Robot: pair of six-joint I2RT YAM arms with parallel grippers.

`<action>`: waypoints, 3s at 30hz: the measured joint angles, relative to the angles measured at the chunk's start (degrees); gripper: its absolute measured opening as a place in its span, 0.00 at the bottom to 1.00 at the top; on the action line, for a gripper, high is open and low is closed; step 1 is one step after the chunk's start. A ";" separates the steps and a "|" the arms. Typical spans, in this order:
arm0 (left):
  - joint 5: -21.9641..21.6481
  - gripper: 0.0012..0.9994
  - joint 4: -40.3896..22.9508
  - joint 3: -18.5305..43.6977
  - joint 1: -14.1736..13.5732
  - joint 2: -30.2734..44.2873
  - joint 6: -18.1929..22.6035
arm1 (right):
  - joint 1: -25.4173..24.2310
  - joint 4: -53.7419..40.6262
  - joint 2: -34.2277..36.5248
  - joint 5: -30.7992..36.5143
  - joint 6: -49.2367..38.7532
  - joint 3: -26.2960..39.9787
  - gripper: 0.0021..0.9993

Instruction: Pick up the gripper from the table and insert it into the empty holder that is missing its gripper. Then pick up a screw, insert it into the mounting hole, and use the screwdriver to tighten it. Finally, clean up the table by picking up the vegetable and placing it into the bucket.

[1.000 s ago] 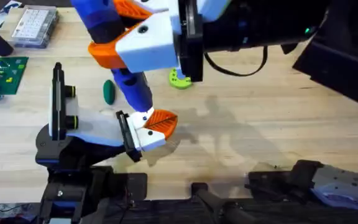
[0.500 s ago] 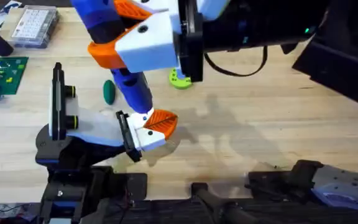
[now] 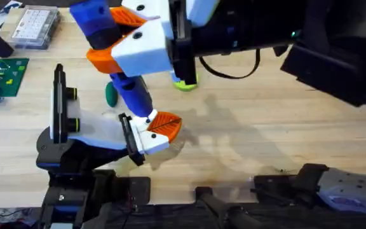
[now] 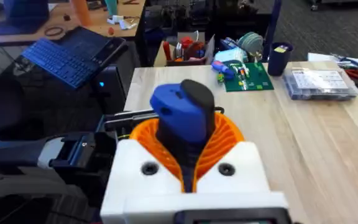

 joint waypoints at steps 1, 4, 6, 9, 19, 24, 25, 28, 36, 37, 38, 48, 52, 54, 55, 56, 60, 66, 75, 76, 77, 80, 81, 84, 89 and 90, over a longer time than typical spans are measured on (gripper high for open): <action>0.00 0.01 0.00 0.00 0.00 0.00 0.00 | 0.00 0.00 0.00 0.02 0.00 0.00 0.05; 0.00 0.01 0.00 0.00 0.00 0.00 0.00 | 0.00 -0.02 0.00 0.00 0.00 0.00 0.05; 0.00 0.01 0.00 0.00 0.00 0.00 0.00 | 0.00 -0.02 -0.02 0.00 0.00 0.00 0.05; 0.00 0.01 0.00 0.00 0.00 0.00 0.00 | 0.00 -0.04 -0.02 0.00 0.24 0.00 0.05; 0.00 0.01 0.00 0.00 0.00 0.00 0.00 | 0.00 -0.13 0.00 0.00 1.05 0.00 0.05; 0.00 0.01 0.00 0.00 0.00 0.00 0.00 | 0.00 -0.13 0.00 0.00 1.07 0.00 0.05; 0.00 0.01 0.00 0.00 0.00 0.00 0.00 | 0.00 -0.13 0.00 0.00 1.07 0.00 0.05; 0.00 0.01 0.00 0.00 0.00 0.00 0.00 | 0.00 -0.11 0.06 0.00 1.09 0.00 0.05; 0.04 0.01 -0.02 0.00 0.00 0.00 -0.04 | 0.00 0.09 1.20 0.02 1.27 0.00 0.05; 0.08 0.01 -0.02 0.00 0.00 0.00 -0.03 | 0.00 0.09 1.22 0.00 1.27 0.00 0.05; 0.09 0.01 -0.02 0.00 0.00 0.00 -0.04 | 0.00 0.01 1.22 0.00 1.27 0.00 0.05; 0.15 0.01 -0.02 0.00 0.00 0.00 -0.24 | 0.02 -0.11 1.60 -0.02 1.44 0.00 0.05; 0.14 0.01 -0.02 0.00 0.00 0.00 -0.26 | 0.02 -0.11 1.60 -0.43 1.44 0.00 0.05; 0.12 0.01 -0.02 0.00 0.00 0.00 -0.37 | -0.01 -0.09 1.60 -0.68 1.43 0.00 0.05; 0.17 0.01 -0.02 0.00 0.00 0.00 -0.38 | -0.01 -0.10 1.60 -0.82 1.44 0.00 0.05; 0.17 0.01 -0.02 0.00 0.00 -0.01 -0.39 | 0.00 -0.14 1.60 -0.87 1.44 0.00 0.05; 0.17 0.01 -0.02 0.00 0.00 0.00 -0.38 | 0.00 -0.12 1.60 -0.88 1.44 0.00 0.05; -0.68 0.01 0.05 0.07 0.22 -0.07 -0.59 | 0.14 6.42 2.52 -1.63 3.35 -1.05 0.06; -0.28 0.01 -0.02 0.07 0.15 -0.07 -0.57 | -2.19 11.17 3.23 -2.28 5.64 8.01 0.05; -0.28 0.01 -0.02 0.07 0.15 -0.07 -0.57 | -2.60 9.47 3.15 -2.26 5.21 9.65 0.05; -0.28 0.01 -0.02 0.07 0.15 -0.07 -0.57 | -2.91 7.99 2.96 -2.29 4.77 10.88 0.05; -0.26 0.01 0.00 0.07 0.14 -0.07 -0.57 | -3.58 3.96 2.30 -2.32 3.30 12.70 0.05; -0.26 0.01 0.00 0.07 0.15 -0.07 -0.57 | -3.82 2.35 2.18 -2.33 2.80 12.95 0.05; -0.26 0.01 -0.02 0.07 0.15 -0.07 -0.57 | -4.80 -4.47 2.12 -2.34 0.83 13.17 0.06; -0.26 0.01 -0.01 0.07 0.15 -0.07 -0.57 | -8.49 -17.55 2.16 0.16 -5.21 13.22 0.05; -0.26 0.01 -0.02 0.07 0.15 -0.07 -0.57 | -9.29 -20.20 2.16 1.47 -6.85 13.22 0.05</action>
